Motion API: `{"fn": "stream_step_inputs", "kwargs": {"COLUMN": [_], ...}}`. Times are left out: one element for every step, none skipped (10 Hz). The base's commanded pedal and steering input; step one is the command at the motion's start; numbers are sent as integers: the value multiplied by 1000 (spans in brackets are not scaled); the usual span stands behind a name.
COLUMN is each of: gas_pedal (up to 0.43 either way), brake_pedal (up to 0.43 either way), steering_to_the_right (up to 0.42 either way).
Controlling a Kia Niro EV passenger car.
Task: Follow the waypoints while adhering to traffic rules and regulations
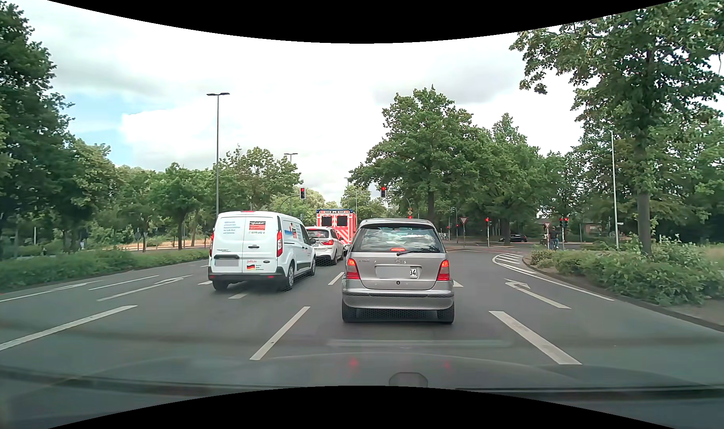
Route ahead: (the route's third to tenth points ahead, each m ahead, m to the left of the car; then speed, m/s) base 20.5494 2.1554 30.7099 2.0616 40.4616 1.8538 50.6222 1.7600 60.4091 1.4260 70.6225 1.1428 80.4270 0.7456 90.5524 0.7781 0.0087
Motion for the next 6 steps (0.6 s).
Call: {"fn": "stream_step_inputs", "kwargs": {"gas_pedal": [0, 0, 0, 0, 0, 0], "brake_pedal": [195, 195, 195, 195, 195, 195], "steering_to_the_right": [-7, -7, -7, -7, -7, -7]}}
